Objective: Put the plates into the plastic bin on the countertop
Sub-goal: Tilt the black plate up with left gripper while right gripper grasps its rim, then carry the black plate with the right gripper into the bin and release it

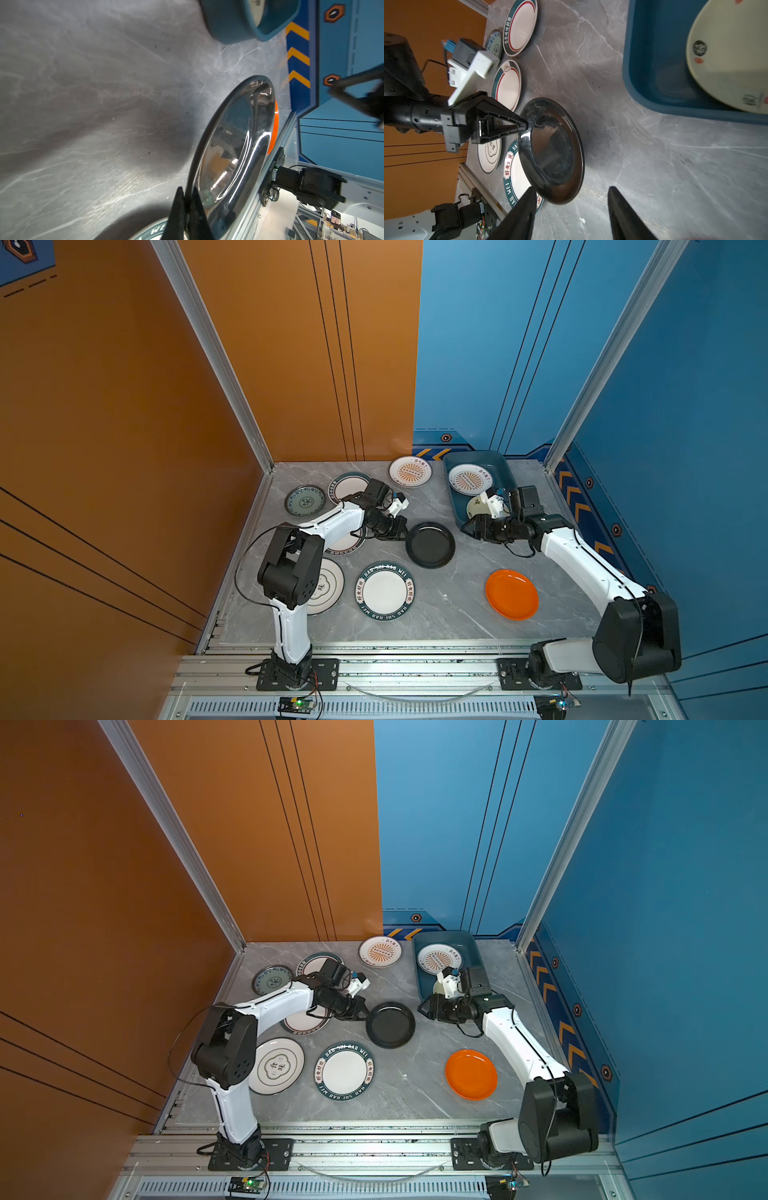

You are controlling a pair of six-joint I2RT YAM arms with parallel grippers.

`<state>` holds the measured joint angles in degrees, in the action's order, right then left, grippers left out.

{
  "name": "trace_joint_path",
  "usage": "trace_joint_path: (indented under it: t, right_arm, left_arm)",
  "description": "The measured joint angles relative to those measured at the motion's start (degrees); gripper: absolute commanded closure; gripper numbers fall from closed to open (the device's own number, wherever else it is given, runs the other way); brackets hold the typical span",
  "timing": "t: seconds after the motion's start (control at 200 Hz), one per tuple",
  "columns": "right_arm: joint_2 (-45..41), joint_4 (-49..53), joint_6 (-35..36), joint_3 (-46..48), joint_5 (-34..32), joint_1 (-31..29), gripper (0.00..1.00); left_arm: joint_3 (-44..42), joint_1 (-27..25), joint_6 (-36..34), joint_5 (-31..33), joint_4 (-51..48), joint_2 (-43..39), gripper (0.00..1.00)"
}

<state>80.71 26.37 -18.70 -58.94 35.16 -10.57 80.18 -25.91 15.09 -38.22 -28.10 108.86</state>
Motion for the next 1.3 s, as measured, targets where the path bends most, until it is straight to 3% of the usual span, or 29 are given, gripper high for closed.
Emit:
trace_joint_path:
  t: [0.265, 0.531, 0.636, 0.691, 0.761, 0.846, 0.891, 1.036, 1.302]
  right_arm:
    - [6.12, -4.83, -1.97, -0.02, 0.90, -3.65, 0.44]
    - [8.66, -6.29, -2.95, -0.28, 3.02, -6.27, 0.82]
    - [9.09, -7.65, -3.76, -0.74, 7.04, -5.70, 1.00]
    - [9.11, -7.87, -4.31, -1.42, 7.76, -5.55, 1.00]
    - [9.49, -8.37, -4.61, -1.79, 8.63, -5.35, 1.00]
    - [9.66, -7.76, -4.79, -2.86, 8.15, -5.40, 1.00]
    - [9.99, -6.49, -4.76, -4.07, 7.04, -5.51, 1.00]
    - [10.84, -0.46, -4.09, -11.06, 2.67, -2.43, 1.00]
    - [15.63, 8.20, -2.95, -31.45, -4.68, 13.64, 1.00]
  left_arm:
    - [0.28, -0.02, 1.01, -1.92, -0.04, -2.80, 1.00]
    - [0.33, 0.00, 1.44, -2.21, -0.11, -2.80, 1.00]
    - [0.42, 0.63, 1.16, -1.90, -1.09, -2.67, 1.00]
    - [0.55, 1.20, 1.03, -2.62, -1.27, -2.60, 1.00]
    - [1.25, 1.36, 0.98, -2.34, -1.57, -2.60, 0.88]
    - [1.31, 1.27, 1.22, -1.88, -1.25, -2.60, 0.54]
    - [1.40, 0.98, 1.90, -1.84, -1.11, -2.64, 0.40]
    - [1.33, 0.57, 2.73, -0.63, -0.87, -3.30, 0.10]
    - [-1.88, 1.18, 2.32, 1.51, -0.28, -8.55, 0.04]
